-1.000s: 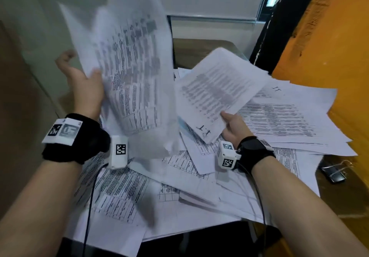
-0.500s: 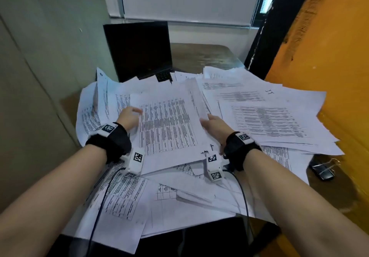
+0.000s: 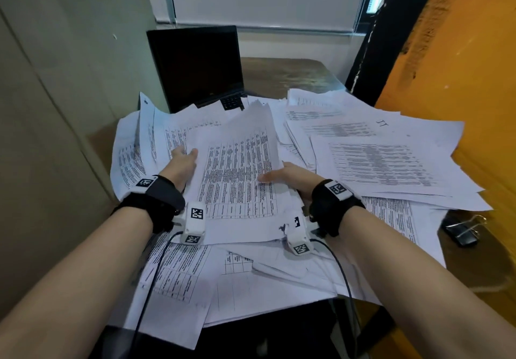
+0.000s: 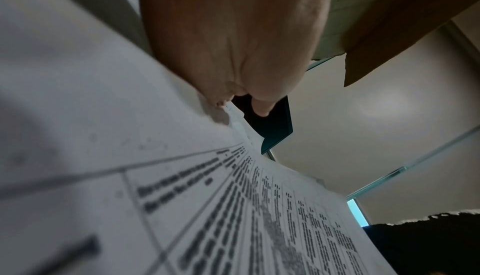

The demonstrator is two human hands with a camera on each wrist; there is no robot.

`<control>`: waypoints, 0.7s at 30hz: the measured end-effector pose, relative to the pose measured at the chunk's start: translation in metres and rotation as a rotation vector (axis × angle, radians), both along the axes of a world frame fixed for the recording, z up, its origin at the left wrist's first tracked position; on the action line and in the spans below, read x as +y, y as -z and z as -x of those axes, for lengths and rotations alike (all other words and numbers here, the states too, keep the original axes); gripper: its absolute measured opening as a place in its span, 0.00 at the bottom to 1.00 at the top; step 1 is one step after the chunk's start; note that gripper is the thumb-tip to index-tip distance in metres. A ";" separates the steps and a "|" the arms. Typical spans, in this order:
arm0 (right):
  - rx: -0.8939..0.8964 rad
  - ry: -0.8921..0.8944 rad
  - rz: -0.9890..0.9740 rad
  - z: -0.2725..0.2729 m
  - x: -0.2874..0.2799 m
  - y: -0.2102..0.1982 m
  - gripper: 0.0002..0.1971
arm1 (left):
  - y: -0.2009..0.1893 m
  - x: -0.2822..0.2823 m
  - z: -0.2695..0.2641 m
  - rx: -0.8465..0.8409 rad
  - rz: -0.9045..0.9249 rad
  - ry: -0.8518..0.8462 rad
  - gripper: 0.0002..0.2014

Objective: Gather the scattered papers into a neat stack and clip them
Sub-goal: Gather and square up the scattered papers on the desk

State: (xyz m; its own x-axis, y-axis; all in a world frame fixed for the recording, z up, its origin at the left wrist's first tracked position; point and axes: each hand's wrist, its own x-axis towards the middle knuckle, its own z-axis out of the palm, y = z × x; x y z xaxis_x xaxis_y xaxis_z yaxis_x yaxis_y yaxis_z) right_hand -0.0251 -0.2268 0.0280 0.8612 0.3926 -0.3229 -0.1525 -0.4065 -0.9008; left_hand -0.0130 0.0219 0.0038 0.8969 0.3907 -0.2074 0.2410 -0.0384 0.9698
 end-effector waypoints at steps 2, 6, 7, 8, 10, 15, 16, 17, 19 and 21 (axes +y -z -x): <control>0.024 0.018 -0.018 0.001 0.003 0.002 0.32 | -0.002 0.001 0.000 0.011 -0.024 0.030 0.28; -0.062 0.172 -0.071 -0.004 0.013 0.009 0.16 | 0.005 0.013 -0.004 0.055 -0.115 0.073 0.24; -0.065 0.214 -0.123 -0.004 0.012 0.011 0.14 | 0.007 0.016 -0.005 0.039 -0.107 0.080 0.19; -0.060 0.272 -0.170 -0.003 0.011 0.011 0.14 | 0.010 0.019 -0.007 0.016 -0.064 0.099 0.15; -0.057 0.374 -0.286 -0.003 0.007 0.013 0.19 | 0.005 0.015 -0.002 -0.024 0.026 0.116 0.13; 0.060 0.316 -0.502 -0.008 0.004 0.022 0.11 | -0.001 0.007 0.008 0.001 -0.187 0.176 0.18; 0.071 0.294 -0.506 -0.006 0.005 0.019 0.11 | -0.003 0.007 0.009 0.023 -0.279 0.181 0.24; 0.046 0.267 -0.477 -0.003 0.006 0.016 0.14 | -0.006 0.004 0.013 0.048 -0.326 0.195 0.28; -0.033 0.174 -0.295 0.001 0.008 0.007 0.14 | -0.009 -0.003 0.015 0.090 -0.343 0.269 0.31; -0.107 0.092 -0.117 0.004 0.013 0.004 0.10 | -0.006 -0.012 0.013 0.091 -0.359 0.298 0.27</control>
